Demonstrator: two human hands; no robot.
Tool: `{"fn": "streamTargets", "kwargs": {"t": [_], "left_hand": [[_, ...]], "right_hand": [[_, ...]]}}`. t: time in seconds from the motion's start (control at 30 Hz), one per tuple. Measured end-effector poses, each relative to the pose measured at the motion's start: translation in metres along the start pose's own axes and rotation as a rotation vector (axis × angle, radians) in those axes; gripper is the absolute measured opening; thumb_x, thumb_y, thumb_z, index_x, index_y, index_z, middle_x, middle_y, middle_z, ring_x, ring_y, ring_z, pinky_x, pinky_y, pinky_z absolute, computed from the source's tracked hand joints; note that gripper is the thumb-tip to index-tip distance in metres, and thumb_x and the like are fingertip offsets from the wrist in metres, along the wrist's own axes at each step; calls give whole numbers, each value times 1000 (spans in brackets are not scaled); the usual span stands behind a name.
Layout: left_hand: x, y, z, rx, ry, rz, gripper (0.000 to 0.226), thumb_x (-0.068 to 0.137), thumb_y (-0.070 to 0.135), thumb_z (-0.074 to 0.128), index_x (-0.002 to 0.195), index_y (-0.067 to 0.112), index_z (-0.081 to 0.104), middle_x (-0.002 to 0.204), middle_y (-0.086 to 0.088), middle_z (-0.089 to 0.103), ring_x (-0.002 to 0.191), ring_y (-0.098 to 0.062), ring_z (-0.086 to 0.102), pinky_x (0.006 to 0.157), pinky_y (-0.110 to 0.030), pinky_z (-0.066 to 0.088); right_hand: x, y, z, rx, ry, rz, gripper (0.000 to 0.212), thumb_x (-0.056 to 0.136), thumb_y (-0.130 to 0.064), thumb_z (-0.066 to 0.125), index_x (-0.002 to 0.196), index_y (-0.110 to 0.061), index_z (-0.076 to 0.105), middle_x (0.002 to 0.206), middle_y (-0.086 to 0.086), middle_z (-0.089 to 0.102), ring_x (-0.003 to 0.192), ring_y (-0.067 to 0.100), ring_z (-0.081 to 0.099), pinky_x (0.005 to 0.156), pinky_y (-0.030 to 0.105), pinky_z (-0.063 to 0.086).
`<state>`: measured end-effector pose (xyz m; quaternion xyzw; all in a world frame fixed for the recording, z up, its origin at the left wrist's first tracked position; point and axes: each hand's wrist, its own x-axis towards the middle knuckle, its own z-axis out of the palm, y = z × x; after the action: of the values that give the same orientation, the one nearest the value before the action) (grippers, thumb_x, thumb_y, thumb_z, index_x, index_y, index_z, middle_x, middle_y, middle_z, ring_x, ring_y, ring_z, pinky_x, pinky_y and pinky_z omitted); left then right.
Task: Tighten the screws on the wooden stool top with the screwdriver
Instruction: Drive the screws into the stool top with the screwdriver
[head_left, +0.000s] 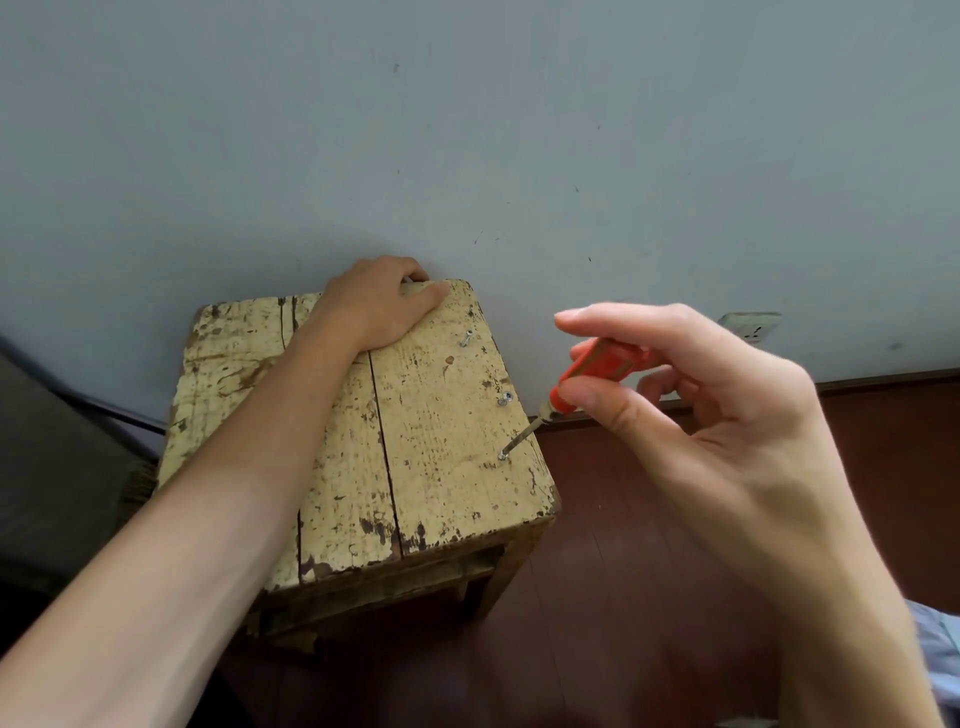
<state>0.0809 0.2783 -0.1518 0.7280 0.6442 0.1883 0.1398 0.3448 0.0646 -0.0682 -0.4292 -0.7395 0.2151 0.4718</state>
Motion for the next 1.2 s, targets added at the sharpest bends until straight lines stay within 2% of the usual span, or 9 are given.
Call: {"fn": "streamTargets", "kwargs": {"t": [0.13,0.27,0.4,0.6,0.73,0.87,0.97,1.13,1.2], "left_hand": [[0,0,0,7,4,3,54,91,74,48,119,34,68,126,4,67,115,-24,60,89,-40,46],[-1,1,0,11,4,9,54,92,74,47,120,34,68,126,4,67,114,-23,60,91,-41,46],[-1,1,-1,11,-2,8,53,92,74,47,120,34,68,127,4,67,114,-24,60,94,-43,48],[0,1,-1,17,4,8,52,92,73,47,119,33,68,125,5,68,114,-24,60,89,-40,44],[0,1,0,14,0,5,52,92,73,47,118,34,68,125,6,68,114,-23,60,86,-38,44],[0,0,0,15,3,5,52,92,73,47,119,34,68,127,6,67,116,-23,60,90,-39,44],[0,1,0,17,1,7,52,92,73,47,119,34,68,126,5,68,114,-23,60,91,-40,46],[0,0,0,16,12,5,52,91,74,47,117,34,68,125,5,68,113,-23,60,90,-41,46],[0,1,0,23,15,5,51,92,73,48,118,34,68,126,4,68,115,-24,60,91,-41,46]], "right_hand": [[-3,-2,-9,121,-144,51,52,102,-15,67,148,-39,63,130,-3,74,114,27,75,92,46,57],[-4,-3,-9,167,-148,75,54,103,-11,65,149,-38,62,135,-9,73,110,22,78,100,37,59],[-1,-1,-4,116,-88,40,48,101,-13,70,140,-40,67,126,-9,77,112,20,77,94,41,60],[2,0,7,3,36,-13,41,97,-22,80,130,-42,68,103,-7,75,107,22,74,81,33,53],[2,1,5,-13,36,-19,36,99,-20,77,129,-37,72,108,-6,76,104,21,76,78,32,53],[-1,2,-6,98,-113,32,49,103,-11,68,146,-34,65,127,-4,74,112,22,77,90,41,57],[-2,1,-9,138,-117,51,52,103,-9,66,147,-36,64,135,-11,74,114,20,77,98,41,59],[-2,3,-4,110,-68,45,47,100,-14,71,141,-36,68,127,-10,77,111,19,78,91,51,59],[-1,2,-1,67,-26,19,47,97,-17,76,138,-39,69,119,-10,78,110,19,78,86,45,58]]}}
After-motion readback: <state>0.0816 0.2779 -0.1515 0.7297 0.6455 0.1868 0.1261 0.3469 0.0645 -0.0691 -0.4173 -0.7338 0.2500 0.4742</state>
